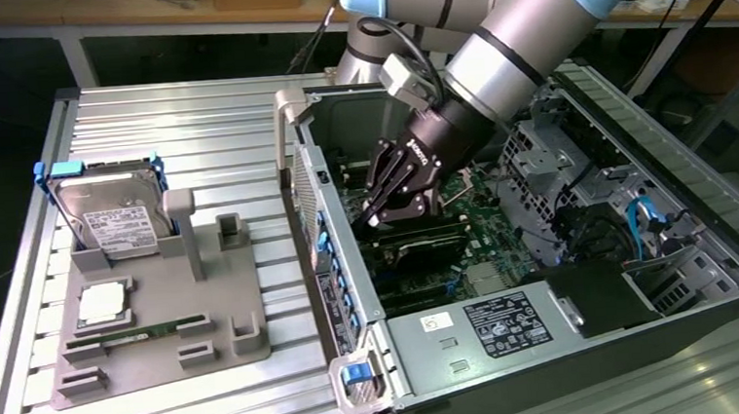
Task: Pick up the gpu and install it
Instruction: 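Press down on the gpu until it lock into place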
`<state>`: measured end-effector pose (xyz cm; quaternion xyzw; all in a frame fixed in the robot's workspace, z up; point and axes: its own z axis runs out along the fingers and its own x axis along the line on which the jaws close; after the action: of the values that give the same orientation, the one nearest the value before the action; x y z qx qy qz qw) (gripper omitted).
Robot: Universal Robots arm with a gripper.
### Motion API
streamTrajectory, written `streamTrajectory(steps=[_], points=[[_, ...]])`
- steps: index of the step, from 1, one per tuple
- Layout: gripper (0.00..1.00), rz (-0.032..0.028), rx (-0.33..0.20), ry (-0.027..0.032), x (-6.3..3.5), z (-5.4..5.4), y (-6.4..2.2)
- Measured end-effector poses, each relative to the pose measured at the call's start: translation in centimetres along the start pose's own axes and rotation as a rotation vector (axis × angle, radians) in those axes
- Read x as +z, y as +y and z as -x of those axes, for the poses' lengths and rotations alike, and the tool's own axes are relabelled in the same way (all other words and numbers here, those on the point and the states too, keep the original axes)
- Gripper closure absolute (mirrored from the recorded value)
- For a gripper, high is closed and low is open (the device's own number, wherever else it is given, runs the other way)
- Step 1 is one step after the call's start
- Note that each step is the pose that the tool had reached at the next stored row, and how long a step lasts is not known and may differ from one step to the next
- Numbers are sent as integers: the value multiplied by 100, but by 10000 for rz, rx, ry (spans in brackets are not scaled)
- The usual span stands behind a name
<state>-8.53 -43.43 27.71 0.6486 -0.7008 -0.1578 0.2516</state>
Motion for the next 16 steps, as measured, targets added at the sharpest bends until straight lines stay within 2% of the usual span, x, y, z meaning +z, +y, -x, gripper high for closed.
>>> streamTrajectory(steps=[4, 6, 8, 9, 10, 12, 13, 15, 16], points=[[89, 127, 22, 47, -17, 8, 13], [89, 140, 62, 106, -47, 21, 33], [89, 120, 131, 205, -61, 36, 48], [89, 69, 181, 262, -60, 47, 55], [89, -20, 230, 309, -57, 56, 61], [89, -226, 291, 339, -49, 70, 77], [89, -310, 315, 351, -44, 76, 87], [89, -429, 361, 382, -30, 86, 110], [89, -465, 386, 410, -22, 91, 122]])
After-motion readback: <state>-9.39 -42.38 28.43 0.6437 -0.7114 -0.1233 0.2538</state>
